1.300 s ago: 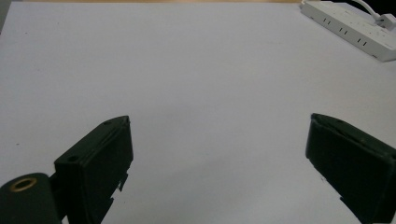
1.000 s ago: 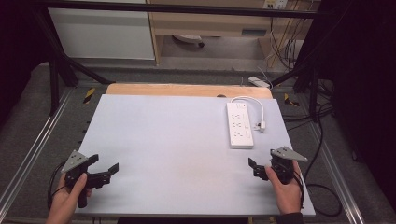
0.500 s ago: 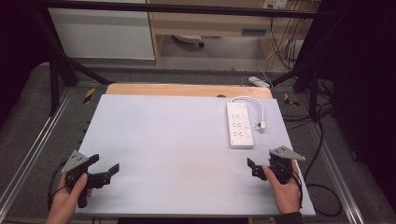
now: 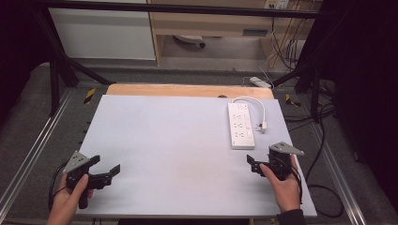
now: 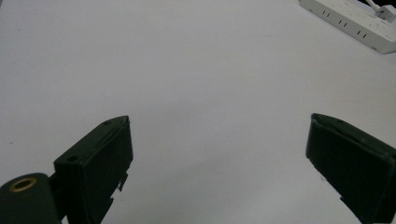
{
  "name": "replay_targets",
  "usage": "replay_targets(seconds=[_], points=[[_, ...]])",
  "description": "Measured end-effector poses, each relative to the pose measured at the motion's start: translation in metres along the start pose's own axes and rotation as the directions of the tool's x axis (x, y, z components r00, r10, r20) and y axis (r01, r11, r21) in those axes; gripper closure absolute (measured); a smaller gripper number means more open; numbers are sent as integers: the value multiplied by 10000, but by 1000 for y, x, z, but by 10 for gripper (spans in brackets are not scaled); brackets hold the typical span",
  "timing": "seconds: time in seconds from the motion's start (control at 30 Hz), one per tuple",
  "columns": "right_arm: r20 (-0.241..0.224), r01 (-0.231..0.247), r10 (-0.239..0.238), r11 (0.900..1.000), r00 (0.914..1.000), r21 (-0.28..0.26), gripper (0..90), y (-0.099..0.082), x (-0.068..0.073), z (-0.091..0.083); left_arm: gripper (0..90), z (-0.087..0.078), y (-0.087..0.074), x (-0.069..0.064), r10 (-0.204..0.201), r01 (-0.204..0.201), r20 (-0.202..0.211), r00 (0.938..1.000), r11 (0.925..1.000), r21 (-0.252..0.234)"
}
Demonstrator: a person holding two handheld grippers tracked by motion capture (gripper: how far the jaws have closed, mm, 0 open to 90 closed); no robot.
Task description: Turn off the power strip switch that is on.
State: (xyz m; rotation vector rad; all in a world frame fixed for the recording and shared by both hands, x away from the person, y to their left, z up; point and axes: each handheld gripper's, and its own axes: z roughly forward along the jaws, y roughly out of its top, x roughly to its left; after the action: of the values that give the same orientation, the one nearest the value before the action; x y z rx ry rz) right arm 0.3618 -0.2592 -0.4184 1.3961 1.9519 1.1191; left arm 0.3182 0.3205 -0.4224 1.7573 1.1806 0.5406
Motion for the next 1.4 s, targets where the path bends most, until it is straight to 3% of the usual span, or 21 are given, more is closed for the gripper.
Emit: replay_targets(seconds=[0.27, 0.57, 0.73, 1.07, 1.17, 1.4], points=[[-205, -90, 86, 9997, 9998, -220, 58, 13, -4, -1, 71, 1, -1, -1, -18, 18, -16, 10000, 9999, 101], [-218, -49, 50, 10000, 9998, 52, 97, 19, -6, 5, 71, 3, -2, -1, 46, -47, 8, 10000, 9995, 301], [64, 254, -254, 9997, 9997, -73, 201, 25, -6, 11, 71, 4, -3, -1, 38, -37, -22, 10000, 9994, 350], [-141, 332, -337, 9988, 9993, -374, 467, 31, -4, 21, 73, 5, -3, 3, -148, 154, -198, 9997, 9994, 318], [-285, 462, -473, 9982, 9985, -389, 608, 31, -3, 24, 73, 6, -4, 2, -151, 156, -146, 9998, 9993, 345], [-348, 561, -576, 9975, 9977, -419, 795, 29, -8, 25, 76, 5, -3, 2, -285, 286, -16, 9996, 9994, 201]])
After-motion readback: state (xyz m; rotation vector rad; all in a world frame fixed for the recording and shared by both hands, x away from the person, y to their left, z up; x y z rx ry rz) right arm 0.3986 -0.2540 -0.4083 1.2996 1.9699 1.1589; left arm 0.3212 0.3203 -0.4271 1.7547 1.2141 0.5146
